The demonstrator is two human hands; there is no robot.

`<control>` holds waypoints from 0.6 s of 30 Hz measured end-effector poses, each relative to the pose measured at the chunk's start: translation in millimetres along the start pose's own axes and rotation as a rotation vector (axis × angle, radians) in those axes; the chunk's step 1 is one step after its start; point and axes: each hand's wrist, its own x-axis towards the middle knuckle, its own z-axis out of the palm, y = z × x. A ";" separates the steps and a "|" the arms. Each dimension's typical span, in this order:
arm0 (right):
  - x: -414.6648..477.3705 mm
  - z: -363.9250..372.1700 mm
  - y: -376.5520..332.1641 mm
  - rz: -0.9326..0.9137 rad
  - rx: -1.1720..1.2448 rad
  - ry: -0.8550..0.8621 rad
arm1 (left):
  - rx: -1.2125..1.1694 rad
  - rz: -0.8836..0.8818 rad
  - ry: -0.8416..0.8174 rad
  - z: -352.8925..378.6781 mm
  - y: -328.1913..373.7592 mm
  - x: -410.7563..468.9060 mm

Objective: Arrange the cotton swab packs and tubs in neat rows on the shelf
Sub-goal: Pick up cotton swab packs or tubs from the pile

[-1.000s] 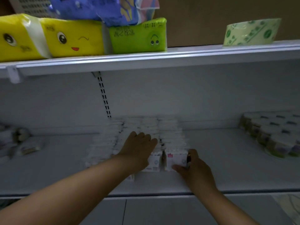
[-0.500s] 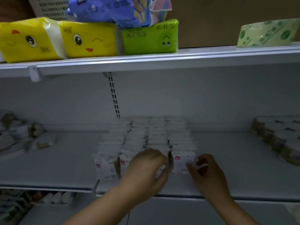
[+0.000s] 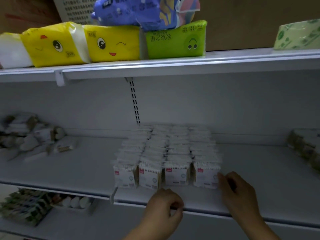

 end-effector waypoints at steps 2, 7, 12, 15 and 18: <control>-2.4 -2.0 0.6 -0.009 0.024 0.030 | 0.029 0.021 -0.033 -3.8 2.1 -0.3; -15.6 0.3 -30.9 -0.083 0.106 0.136 | 0.034 0.107 -0.037 -32.7 8.3 -0.2; -30.6 44.6 -113.7 -0.293 0.231 0.108 | 0.065 0.325 0.124 -106.4 -14.0 -9.8; -40.1 98.8 -172.5 -0.383 0.215 -0.013 | 0.212 0.322 0.216 -167.6 -56.4 -20.3; -49.1 170.4 -235.8 -0.471 -0.045 -0.321 | 0.400 0.109 0.180 -230.6 -118.3 -31.8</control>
